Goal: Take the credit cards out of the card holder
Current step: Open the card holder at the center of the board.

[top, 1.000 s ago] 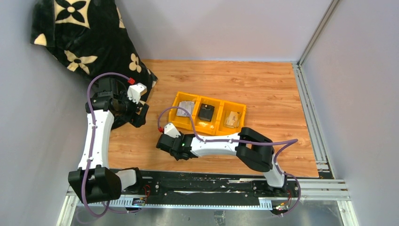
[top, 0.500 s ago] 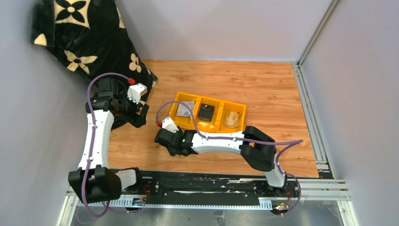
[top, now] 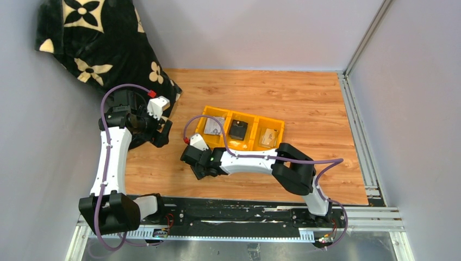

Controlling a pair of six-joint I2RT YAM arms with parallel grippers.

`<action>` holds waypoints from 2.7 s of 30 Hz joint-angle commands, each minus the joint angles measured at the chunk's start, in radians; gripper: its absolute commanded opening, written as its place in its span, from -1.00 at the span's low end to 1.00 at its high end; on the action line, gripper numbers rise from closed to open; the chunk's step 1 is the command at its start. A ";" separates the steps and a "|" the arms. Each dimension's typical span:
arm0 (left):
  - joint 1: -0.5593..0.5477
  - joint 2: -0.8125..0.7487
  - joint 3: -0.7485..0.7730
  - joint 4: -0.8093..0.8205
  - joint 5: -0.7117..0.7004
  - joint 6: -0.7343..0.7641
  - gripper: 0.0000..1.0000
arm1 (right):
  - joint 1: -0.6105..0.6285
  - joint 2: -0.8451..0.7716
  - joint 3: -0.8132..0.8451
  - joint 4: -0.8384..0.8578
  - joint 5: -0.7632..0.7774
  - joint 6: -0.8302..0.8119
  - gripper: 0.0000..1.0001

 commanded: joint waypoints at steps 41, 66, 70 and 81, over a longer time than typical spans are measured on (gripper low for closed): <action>-0.055 0.052 -0.112 0.027 0.297 -0.245 1.00 | 0.011 -0.326 -0.271 0.348 -0.045 -0.141 -1.00; -0.069 -0.023 0.031 0.027 0.702 -0.602 0.86 | -0.023 -0.564 -0.202 0.553 0.050 -0.320 -1.00; -0.069 -0.046 0.043 0.030 0.767 -0.607 0.38 | -0.023 -0.555 -0.189 0.574 0.055 -0.330 -1.00; -0.069 -0.057 0.090 0.027 0.673 -0.636 -0.85 | -0.022 -0.581 -0.224 0.589 0.066 -0.322 -1.00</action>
